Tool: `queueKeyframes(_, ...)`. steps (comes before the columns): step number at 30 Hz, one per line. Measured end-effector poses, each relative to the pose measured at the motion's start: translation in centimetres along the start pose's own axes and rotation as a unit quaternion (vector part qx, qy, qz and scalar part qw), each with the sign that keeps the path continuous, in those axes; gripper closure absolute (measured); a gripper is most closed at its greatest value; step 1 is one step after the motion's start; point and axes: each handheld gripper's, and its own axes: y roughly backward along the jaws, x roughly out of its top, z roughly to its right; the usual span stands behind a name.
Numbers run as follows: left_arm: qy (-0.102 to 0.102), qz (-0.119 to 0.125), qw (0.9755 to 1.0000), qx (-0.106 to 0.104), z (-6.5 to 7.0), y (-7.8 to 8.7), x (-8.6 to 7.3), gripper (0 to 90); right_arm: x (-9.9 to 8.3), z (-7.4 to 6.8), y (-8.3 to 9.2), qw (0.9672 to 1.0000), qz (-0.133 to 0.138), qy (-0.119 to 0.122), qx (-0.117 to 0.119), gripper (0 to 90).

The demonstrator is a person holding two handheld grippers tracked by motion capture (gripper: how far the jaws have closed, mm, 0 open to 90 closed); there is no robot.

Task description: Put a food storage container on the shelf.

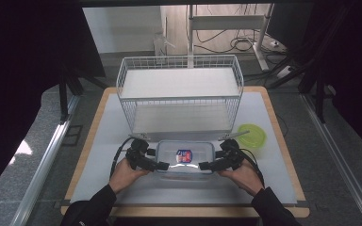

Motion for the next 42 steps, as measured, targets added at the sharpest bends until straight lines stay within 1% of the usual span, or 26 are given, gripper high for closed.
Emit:
queueKeyframes(2, -0.001, -0.003, 1.0000, 0.005, 0.4, 0.2, -0.1, 0.4, -0.2, 0.1, 0.3, 0.9999, 0.001, -0.010, 0.005, 9.6)
queueKeyframes(3, -0.002, -0.001, 1.0000, 0.007, 0.5, 0.4, -0.3, 2.5, -0.4, 0.1, 0.5, 0.9998, 0.001, -0.020, 0.008, 12.8)
queueKeyframes(5, 0.000, 0.005, 1.0000, 0.002, 0.5, 0.7, -0.7, 5.5, -0.7, 0.3, 0.9, 0.9993, 0.001, -0.034, 0.019, 17.9)
queueKeyframes(7, 0.007, 0.018, 0.9998, 0.002, 0.6, 1.1, -1.0, 10.9, -1.1, 0.4, 1.3, 0.9985, 0.004, -0.044, 0.031, 22.6)
queueKeyframes(8, 0.013, 0.028, 0.9995, 0.000, 0.6, 1.5, -1.2, 15.1, -1.3, 0.4, 1.5, 0.9983, 0.006, -0.045, 0.036, 25.0)
queueKeyframes(9, 0.013, 0.028, 0.9995, 0.000, 0.6, 1.5, -1.2, 18.5, -1.3, 0.4, 1.5, 0.9983, 0.006, -0.045, 0.036, 25.0)
queueKeyframes(10, 0.012, 0.039, 0.9992, 0.001, 0.8, 1.9, -1.5, 22.6, -1.5, 0.6, 2.1, 0.9969, 0.028, -0.061, 0.041, 35.7)
queueKeyframes(12, 0.018, 0.050, 0.9986, 0.002, 1.0, 2.3, -1.8, 28.0, -1.5, 0.9, 2.5, 0.9957, 0.041, -0.067, 0.049, 42.4)
queueKeyframes(13, 0.026, 0.056, 0.9981, 0.003, 1.1, 2.4, -2.0, 30.2, -1.5, 1.0, 2.7, 0.9955, 0.044, -0.066, 0.052, 43.5)
queueKeyframes(14, 0.031, 0.060, 0.9977, 0.005, 1.3, 2.4, -2.1, 31.4, -1.5, 0.8, 2.7, 0.9957, 0.043, -0.066, 0.050, 43.7)
queueKeyframes(17, 0.043, 0.069, 0.9967, 0.007, 1.6, 2.7, -2.4, 36.5, -1.4, 0.1, 3.0, 0.9973, 0.036, -0.053, 0.036, 45.1)
queueKeyframes(19, 0.046, 0.073, 0.9963, 0.006, 1.7, 2.9, -2.5, 41.2, -1.5, -0.1, 3.3, 0.9971, 0.036, -0.057, 0.035, 48.1)
queueKeyframes(20, 0.053, 0.083, 0.9951, 0.006, 2.0, 3.1, -2.9, 42.9, -1.6, -0.2, 3.4, 0.9968, 0.036, -0.059, 0.038, 49.4)
queueKeyframes(22, 0.047, 0.086, 0.9950, 0.021, 2.8, 3.2, -3.1, 43.8, -1.8, -0.4, 3.5, 0.9965, 0.039, -0.062, 0.039, 50.1)
queueKeyframes(26, 0.039, 0.090, 0.9943, 0.042, 3.8, 3.3, -3.4, 44.1, -2.1, -1.4, 3.7, 0.9978, 0.041, -0.048, 0.018, 50.2)
queueKeyframes(27, 0.039, 0.091, 0.9942, 0.043, 3.9, 3.3, -3.5, 44.7, -2.2, -1.7, 3.8, 0.9980, 0.043, -0.044, 0.013, 50.5)
queueKeyframes(28, 0.043, 0.095, 0.9936, 0.042, 4.0, 3.4, -3.6, 45.5, -2.2, -1.8, 3.8, 0.9980, 0.044, -0.043, 0.011, 50.7)
queueKeyframes(30, 0.043, 0.100, 0.9931, 0.044, 4.1, 3.4, -3.7, 46.1, -2.3, -2.1, 3.9, 0.9982, 0.045, -0.041, 0.006, 50.9)
queueKeyframes(34, 0.051, 0.103, 0.9923, 0.045, 4.1, 3.4, -3.6, 46.3, -2.3, -2.1, 3.9, 0.9982, 0.046, -0.038, 0.005, 50.9)
queueKeyframes(37, 0.050, 0.109, 0.9914, 0.054, 4.2, 3.5, -3.5, 47.2, -2.2, -2.4, 3.9, 0.9984, 0.048, -0.029, -0.005, 51.1)
queueKeyframes(38, 0.046, 0.108, 0.9914, 0.058, 4.3, 3.5, -3.4, 47.4, -2.1, -2.5, 3.9, 0.9985, 0.049, -0.022, -0.009, 51.2)
queueKeyframes(40, 0.045, 0.108, 0.9912, 0.061, 4.2, 3.6, -3.3, 47.8, -2.0, -2.6, 3.9, 0.9983, 0.056, -0.006, -0.017, 51.2)
queueKeyframes(42, 0.044, 0.110, 0.9910, 0.062, 4.2, 3.7, -3.1, 47.9, -1.8, -2.6, 3.9, 0.9980, 0.060, -0.005, -0.017, 51.2)
